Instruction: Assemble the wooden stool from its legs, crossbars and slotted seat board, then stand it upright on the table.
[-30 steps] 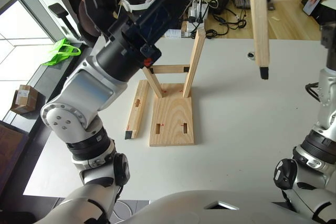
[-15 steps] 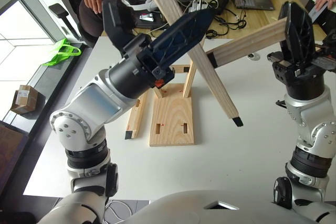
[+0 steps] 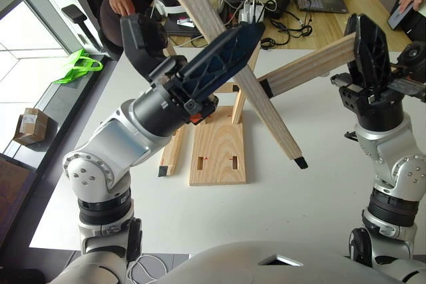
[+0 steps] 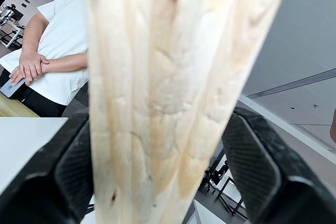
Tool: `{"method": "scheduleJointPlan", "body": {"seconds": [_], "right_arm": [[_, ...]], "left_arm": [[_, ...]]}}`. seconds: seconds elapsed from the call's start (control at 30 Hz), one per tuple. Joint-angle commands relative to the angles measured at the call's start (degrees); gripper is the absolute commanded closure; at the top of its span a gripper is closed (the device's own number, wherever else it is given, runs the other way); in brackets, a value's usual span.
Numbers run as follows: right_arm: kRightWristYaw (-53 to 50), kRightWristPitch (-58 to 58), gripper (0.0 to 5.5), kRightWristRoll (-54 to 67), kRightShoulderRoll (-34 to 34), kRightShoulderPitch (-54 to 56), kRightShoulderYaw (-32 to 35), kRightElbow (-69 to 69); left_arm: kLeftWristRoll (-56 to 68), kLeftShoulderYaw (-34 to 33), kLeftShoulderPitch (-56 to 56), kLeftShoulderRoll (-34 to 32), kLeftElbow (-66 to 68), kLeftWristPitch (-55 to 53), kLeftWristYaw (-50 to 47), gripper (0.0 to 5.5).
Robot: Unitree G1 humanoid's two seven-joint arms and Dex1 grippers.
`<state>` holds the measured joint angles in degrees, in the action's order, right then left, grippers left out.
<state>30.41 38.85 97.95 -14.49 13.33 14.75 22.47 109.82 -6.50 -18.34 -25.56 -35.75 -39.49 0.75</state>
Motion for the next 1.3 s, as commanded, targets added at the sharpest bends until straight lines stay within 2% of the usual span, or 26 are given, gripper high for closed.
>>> {"method": "scheduleJointPlan", "body": {"seconds": [0.03,0.27,0.5,0.67,0.73,0.8,0.87,0.97,1.03,1.17,1.3], "right_arm": [[1.2,0.0,5.13,-1.0,-1.3,-0.2,0.5,0.0],[4.0,-0.5,5.13,-5.4,0.2,-4.3,-1.0,-1.5],[2.8,-2.6,5.13,-3.1,-0.1,-3.4,3.9,-3.8],[-4.1,-9.2,5.13,-5.3,-0.7,1.5,10.6,-8.4],[-10.7,-14.0,5.13,-11.2,-1.0,4.5,12.8,-12.0],[-17.3,-18.6,5.13,-21.0,-1.3,6.8,12.5,-15.5],[-21.5,-22.1,5.13,-33.3,-1.1,7.1,9.0,-16.7],[-25.0,-24.5,5.13,-47.4,0.2,5.1,1.9,-16.8],[-25.8,-26.2,5.13,-56.1,0.9,2.9,-3.3,-17.3],[-29.0,-29.0,5.13,-70.5,2.3,-2.3,-11.1,-18.2],[-32.6,-34.1,5.13,-83.3,3.2,-5.9,-15.9,-20.0]], "left_arm": [[0.8,0.7,0.6,-1.7,0.6,0.1,0.6,2.14],[-6.5,2.4,7.2,-0.9,1.6,0.3,4.6,2.14],[-7.0,-1.3,11.5,-2.4,1.4,1.8,6.5,2.14],[-9.7,-7.8,12.8,-4.6,4.1,4.1,6.1,2.14],[-12.4,-12.8,12.3,-4.5,6.8,7.9,3.1,2.14],[-20.3,-17.3,10.4,-4.3,11.0,13.0,-2.6,2.14],[-37.0,-16.8,9.2,-6.1,14.5,16.9,-7.3,2.14],[-63.2,-7.8,10.5,-10.5,18.4,20.2,-10.7,2.14],[-75.1,-1.6,11.9,-10.3,19.3,22.7,-11.3,2.14],[-84.9,3.6,13.8,-4.5,20.1,25.5,-13.1,2.14],[-89.8,3.3,14.5,-0.4,24.0,27.7,-13.8,2.14]]}}
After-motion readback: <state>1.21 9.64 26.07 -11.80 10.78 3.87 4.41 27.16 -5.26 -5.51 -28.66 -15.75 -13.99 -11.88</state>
